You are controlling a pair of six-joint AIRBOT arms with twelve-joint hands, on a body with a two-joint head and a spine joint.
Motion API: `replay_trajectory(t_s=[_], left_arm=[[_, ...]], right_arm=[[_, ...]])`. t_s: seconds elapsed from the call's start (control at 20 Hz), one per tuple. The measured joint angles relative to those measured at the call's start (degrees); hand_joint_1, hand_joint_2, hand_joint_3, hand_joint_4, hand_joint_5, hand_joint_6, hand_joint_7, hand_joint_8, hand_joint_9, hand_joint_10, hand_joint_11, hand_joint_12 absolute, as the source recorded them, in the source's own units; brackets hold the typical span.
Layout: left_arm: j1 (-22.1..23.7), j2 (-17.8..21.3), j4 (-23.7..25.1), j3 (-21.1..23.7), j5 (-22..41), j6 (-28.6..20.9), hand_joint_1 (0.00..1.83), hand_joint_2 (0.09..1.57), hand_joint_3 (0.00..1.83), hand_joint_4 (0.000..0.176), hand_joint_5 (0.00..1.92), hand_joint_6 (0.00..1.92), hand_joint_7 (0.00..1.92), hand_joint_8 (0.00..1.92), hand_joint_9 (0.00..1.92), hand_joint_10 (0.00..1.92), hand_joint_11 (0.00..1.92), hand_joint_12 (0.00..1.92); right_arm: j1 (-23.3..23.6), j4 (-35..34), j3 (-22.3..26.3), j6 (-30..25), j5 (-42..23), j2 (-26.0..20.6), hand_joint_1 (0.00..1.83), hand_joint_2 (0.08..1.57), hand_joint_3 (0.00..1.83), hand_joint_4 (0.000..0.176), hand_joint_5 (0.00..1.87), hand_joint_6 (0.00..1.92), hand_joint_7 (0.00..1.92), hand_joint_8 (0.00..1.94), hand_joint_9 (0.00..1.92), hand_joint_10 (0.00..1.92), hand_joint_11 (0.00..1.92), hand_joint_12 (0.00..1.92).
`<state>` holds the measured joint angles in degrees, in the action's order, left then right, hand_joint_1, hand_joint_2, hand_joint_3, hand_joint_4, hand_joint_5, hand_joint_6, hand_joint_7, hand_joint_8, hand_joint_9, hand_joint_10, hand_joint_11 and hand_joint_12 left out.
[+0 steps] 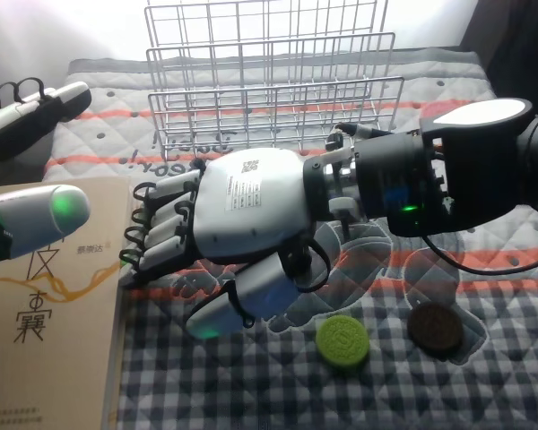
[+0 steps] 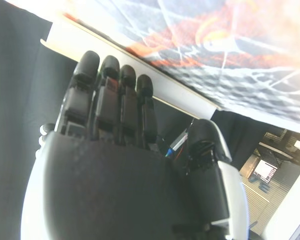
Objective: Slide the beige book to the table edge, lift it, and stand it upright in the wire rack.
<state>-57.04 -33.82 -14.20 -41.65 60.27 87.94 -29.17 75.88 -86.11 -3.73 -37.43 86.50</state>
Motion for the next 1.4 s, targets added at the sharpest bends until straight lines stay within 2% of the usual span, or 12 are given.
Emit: replay_trajectory(t_s=[0.25, 0.3, 0.4, 0.5, 0.55, 0.65, 0.75, 0.9, 0.95, 1.05, 1.2, 1.4], left_arm=[[-1.05, 0.07, -1.31, 0.90, 1.55, -0.39, 0.00, 1.17, 0.01, 0.134, 0.01, 0.00, 0.00, 0.00, 0.00, 0.00, 0.00, 0.00], [-1.60, 0.07, -1.68, 1.07, 2.16, -0.46, 0.00, 1.18, 0.01, 0.125, 0.01, 0.00, 0.00, 0.00, 0.00, 0.00, 0.00, 0.00], [-3.56, 0.07, -2.62, 1.27, 4.24, -1.60, 0.00, 1.20, 0.02, 0.130, 0.01, 0.00, 0.00, 0.00, 0.00, 0.00, 0.00, 0.00], [-7.67, 0.07, -4.76, 1.38, 7.63, -5.60, 0.03, 1.25, 0.04, 0.082, 0.03, 0.01, 0.00, 0.00, 0.00, 0.00, 0.00, 0.00], [-10.23, 0.07, -5.92, 1.38, 10.10, -8.02, 0.06, 1.28, 0.04, 0.076, 0.02, 0.00, 0.00, 0.00, 0.00, 0.00, 0.00, 0.00], [-15.91, 0.07, -9.68, 1.38, 14.97, -13.00, 0.21, 1.28, 0.02, 0.010, 0.08, 0.02, 0.03, 0.01, 0.00, 0.00, 0.00, 0.00], [-22.88, 0.07, -13.75, 1.36, 21.27, -18.93, 0.25, 1.26, 0.00, 0.020, 0.09, 0.01, 0.06, 0.01, 0.00, 0.00, 0.00, 0.00], [-32.74, -1.44, -19.87, 0.00, 30.56, -31.45, 0.34, 1.05, 0.00, 0.013, 0.13, 0.00, 0.14, 0.00, 0.08, 0.01, 0.03, 0.03], [-34.25, -2.03, -22.01, -0.68, 31.04, -34.62, 0.39, 0.97, 0.00, 0.024, 0.13, 0.00, 0.15, 0.01, 0.12, 0.01, 0.01, 0.18], [-34.97, -3.43, -24.87, -2.19, 31.30, -37.51, 0.46, 0.89, 0.00, 0.008, 0.14, 0.00, 0.18, 0.00, 0.15, 0.01, 0.00, 0.37], [-36.39, -4.90, -25.27, -2.97, 31.56, -40.33, 0.41, 0.85, 0.00, 0.000, 0.11, 0.00, 0.14, 0.00, 0.09, 0.01, 0.00, 0.14], [-37.00, -6.45, -26.95, -6.36, 28.79, -45.70, 0.40, 0.81, 0.00, 0.000, 0.06, 0.00, 0.16, 0.00, 0.14, 0.00, 0.00, 0.55]], right_arm=[[-0.81, -0.72, 3.82, -0.63, 0.68, -8.04, 0.00, 1.33, 0.00, 0.000, 0.31, 0.00, 0.31, 0.00, 0.28, 0.00, 0.00, 0.57], [-1.11, -1.40, 4.92, -0.63, 0.76, -10.19, 0.00, 1.34, 0.00, 0.000, 0.29, 0.00, 0.28, 0.00, 0.29, 0.00, 0.00, 0.68], [-1.66, -3.30, 7.21, -0.59, 0.85, -13.79, 0.00, 1.32, 0.00, 0.000, 0.35, 0.00, 0.34, 0.00, 0.31, 0.00, 0.05, 0.60], [-1.73, -7.87, 8.59, 1.22, -0.50, -16.61, 0.00, 1.33, 0.00, 0.000, 0.37, 0.00, 0.38, 0.00, 0.34, 0.00, 0.13, 0.50], [-1.90, -12.22, 9.90, 3.74, -1.29, -18.36, 0.00, 1.34, 0.00, 0.000, 0.37, 0.00, 0.36, 0.00, 0.36, 0.00, 0.19, 0.51], [-3.13, -21.66, 13.22, 10.21, -4.66, -22.71, 0.00, 1.33, 0.00, 0.000, 0.29, 0.00, 0.30, 0.00, 0.31, 0.00, 0.16, 0.43], [-5.07, -30.25, 15.67, 16.63, -8.11, -26.36, 0.00, 1.33, 0.00, 0.000, 0.29, 0.00, 0.34, 0.00, 0.32, 0.00, 0.24, 0.29], [-7.93, -42.45, 18.47, 24.63, -13.14, -30.67, 0.00, 1.37, 0.00, 0.000, 0.33, 0.00, 0.38, 0.00, 0.37, 0.00, 0.31, 0.09], [-8.44, -44.46, 19.19, 26.53, -14.78, -31.78, 0.06, 1.39, 0.00, 0.000, 0.31, 0.00, 0.37, 0.00, 0.37, 0.00, 0.30, 0.07], [-9.07, -47.39, 20.15, 28.98, -16.81, -33.11, 0.02, 1.39, 0.00, 0.000, 0.32, 0.01, 0.40, 0.01, 0.38, 0.00, 0.30, 0.05], [-10.21, -49.20, 20.85, 30.29, -19.08, -33.99, 0.00, 1.36, 0.00, 0.000, 0.35, 0.01, 0.44, 0.02, 0.39, 0.01, 0.29, 0.04], [-10.43, -51.01, 21.07, 31.19, -19.78, -34.88, 0.00, 1.35, 0.00, 0.000, 0.33, 0.00, 0.39, 0.00, 0.35, 0.00, 0.31, 0.04]])
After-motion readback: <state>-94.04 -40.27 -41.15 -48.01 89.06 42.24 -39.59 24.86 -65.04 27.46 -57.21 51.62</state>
